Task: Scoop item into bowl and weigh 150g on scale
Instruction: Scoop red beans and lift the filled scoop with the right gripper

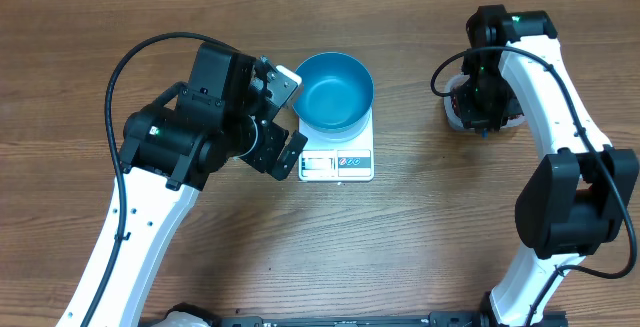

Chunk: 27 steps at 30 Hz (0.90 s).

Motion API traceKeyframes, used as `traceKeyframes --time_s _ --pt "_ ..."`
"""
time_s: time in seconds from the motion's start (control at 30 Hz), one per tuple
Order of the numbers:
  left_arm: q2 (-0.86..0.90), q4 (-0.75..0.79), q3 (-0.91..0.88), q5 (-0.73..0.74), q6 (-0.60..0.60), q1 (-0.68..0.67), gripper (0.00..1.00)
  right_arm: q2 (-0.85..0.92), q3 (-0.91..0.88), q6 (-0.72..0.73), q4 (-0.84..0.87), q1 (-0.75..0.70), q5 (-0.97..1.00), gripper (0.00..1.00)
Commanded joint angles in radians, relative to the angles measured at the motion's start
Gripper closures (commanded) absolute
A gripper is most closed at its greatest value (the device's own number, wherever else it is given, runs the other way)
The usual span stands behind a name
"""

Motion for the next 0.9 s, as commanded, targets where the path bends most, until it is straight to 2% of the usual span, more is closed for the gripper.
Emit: traceKeyframes --time_s 0.0,0.2,0.3,0.7,0.87 --pt "0.004 -0.003 0.006 0.008 0.015 0.002 0.0 0.011 0.031 0.003 -0.005 -0.027 -0.054 0.97" --pt "0.004 -0.003 0.006 0.008 0.016 0.002 0.0 0.013 0.031 -0.015 0.01 -0.063 -0.154 0.97" --pt "0.004 -0.003 0.006 0.008 0.015 0.002 0.0 0.013 0.031 -0.08 0.01 -0.067 -0.256 0.97" --pt "0.004 -0.003 0.006 0.008 0.015 0.002 0.01 0.014 0.018 -0.1 0.056 -0.068 -0.291 0.96" --pt "0.004 -0.003 0.006 0.008 0.015 0.002 0.0 0.014 0.018 -0.12 0.068 -0.103 -0.366 0.96"
